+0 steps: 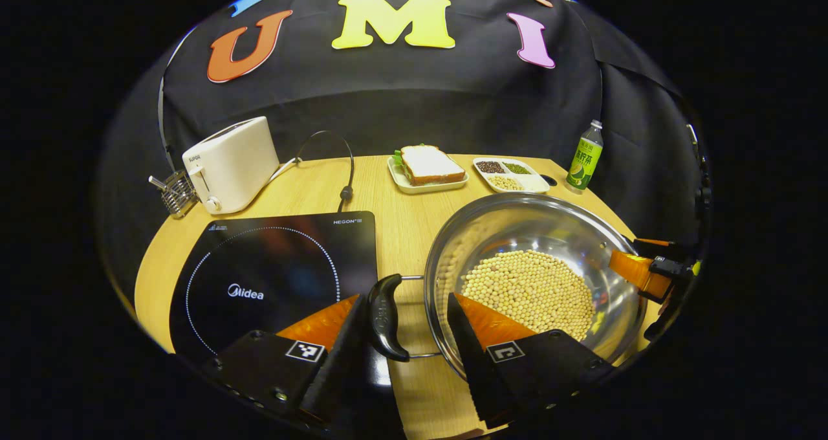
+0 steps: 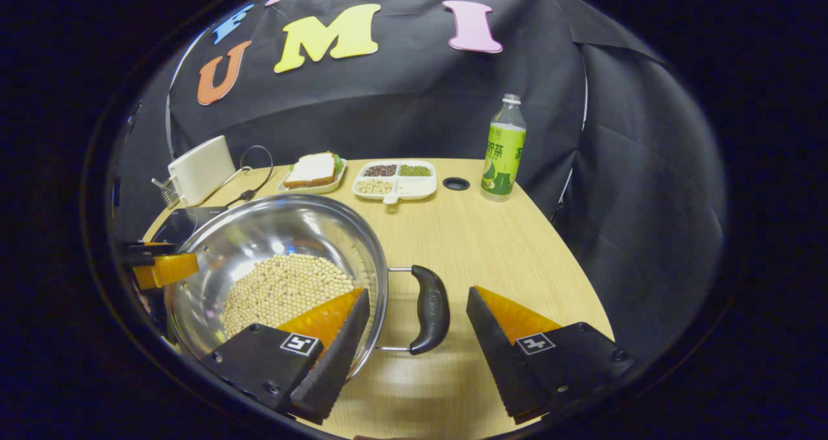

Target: First push the handle of the pot to place it horizontally, then grasp the pot with both hands and set it on the induction cooktop.

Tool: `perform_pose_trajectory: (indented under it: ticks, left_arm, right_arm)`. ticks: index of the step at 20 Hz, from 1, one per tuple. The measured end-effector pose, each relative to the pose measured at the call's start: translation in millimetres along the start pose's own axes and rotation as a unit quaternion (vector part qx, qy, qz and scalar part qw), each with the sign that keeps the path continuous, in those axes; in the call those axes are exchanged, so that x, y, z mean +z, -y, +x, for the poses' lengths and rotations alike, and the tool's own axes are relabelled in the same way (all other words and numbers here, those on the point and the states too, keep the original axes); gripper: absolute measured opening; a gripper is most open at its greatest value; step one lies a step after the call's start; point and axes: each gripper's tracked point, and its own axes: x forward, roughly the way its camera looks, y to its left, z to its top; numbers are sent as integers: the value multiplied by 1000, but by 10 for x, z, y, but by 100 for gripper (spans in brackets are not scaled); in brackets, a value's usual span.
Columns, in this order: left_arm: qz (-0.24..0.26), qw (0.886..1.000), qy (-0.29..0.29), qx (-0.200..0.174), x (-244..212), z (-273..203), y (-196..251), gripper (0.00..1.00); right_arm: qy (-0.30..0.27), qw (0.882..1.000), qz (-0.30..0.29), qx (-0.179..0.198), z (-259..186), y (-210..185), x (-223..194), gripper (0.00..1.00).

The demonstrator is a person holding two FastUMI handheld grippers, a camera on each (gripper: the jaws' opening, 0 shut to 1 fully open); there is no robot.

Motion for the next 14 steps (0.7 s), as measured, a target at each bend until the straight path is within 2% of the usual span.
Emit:
perform_pose_trajectory:
  ticks: [2, 3, 4, 7, 8, 9, 14]
  left_arm:
    - [14, 1000, 1, 5, -14, 38, 9, 69]
    - [15, 1000, 0, 6, -21, 27, 26, 69]
    - [16, 1000, 0, 9, -26, 34, 14, 79]
    - [9, 1000, 2, 13, -2, 2, 15, 78]
    - [3, 1000, 1, 13, -14, 50, 14, 54]
    - [-5, 1000, -1, 13, -21, 52, 14, 63]
    - [-27, 1000, -13, 10, -78, -68, 45, 59]
  right_arm:
    - [-5, 1000, 1, 7, 29, -29, -22, 91]
    - [-7, 1000, 4, 13, 37, -58, -30, 87]
    - [-9, 1000, 5, 19, 50, -80, -37, 83]
    - [-9, 1000, 15, 18, 58, -92, -35, 74]
    - [-11, 1000, 16, 15, 59, -96, -45, 72]
    - [-12, 1000, 18, 12, 54, -89, -24, 72]
    - [-29, 999, 33, 5, -53, -88, -104, 67]
